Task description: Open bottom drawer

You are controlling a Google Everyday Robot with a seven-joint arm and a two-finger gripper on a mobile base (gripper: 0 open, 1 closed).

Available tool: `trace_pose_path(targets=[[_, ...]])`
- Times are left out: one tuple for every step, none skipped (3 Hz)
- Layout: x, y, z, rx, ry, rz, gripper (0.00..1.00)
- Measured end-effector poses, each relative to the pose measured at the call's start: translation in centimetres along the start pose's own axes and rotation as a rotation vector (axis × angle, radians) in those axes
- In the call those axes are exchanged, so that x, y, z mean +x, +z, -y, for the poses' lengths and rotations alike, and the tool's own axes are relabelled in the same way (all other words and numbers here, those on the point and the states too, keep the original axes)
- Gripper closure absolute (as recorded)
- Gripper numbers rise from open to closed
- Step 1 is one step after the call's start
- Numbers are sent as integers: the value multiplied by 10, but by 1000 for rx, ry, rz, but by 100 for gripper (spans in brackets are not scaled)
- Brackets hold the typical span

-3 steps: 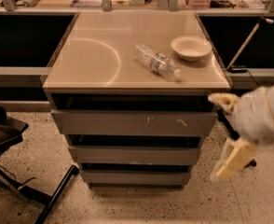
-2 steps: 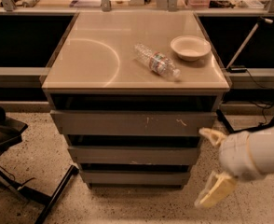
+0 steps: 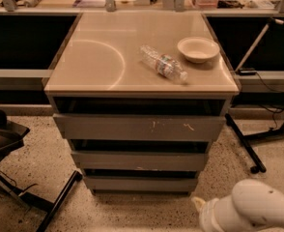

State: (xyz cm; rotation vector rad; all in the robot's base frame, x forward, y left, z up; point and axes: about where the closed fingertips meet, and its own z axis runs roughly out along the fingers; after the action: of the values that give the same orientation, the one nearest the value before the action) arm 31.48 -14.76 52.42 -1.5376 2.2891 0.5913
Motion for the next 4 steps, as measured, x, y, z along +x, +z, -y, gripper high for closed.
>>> trace_pose_path(targets=[[12, 38, -9, -23, -29, -73, 0], [10, 37, -7, -20, -33, -71, 0], [17, 49, 14, 44, -3, 2, 0], [27, 62, 74, 234, 48, 177, 0]])
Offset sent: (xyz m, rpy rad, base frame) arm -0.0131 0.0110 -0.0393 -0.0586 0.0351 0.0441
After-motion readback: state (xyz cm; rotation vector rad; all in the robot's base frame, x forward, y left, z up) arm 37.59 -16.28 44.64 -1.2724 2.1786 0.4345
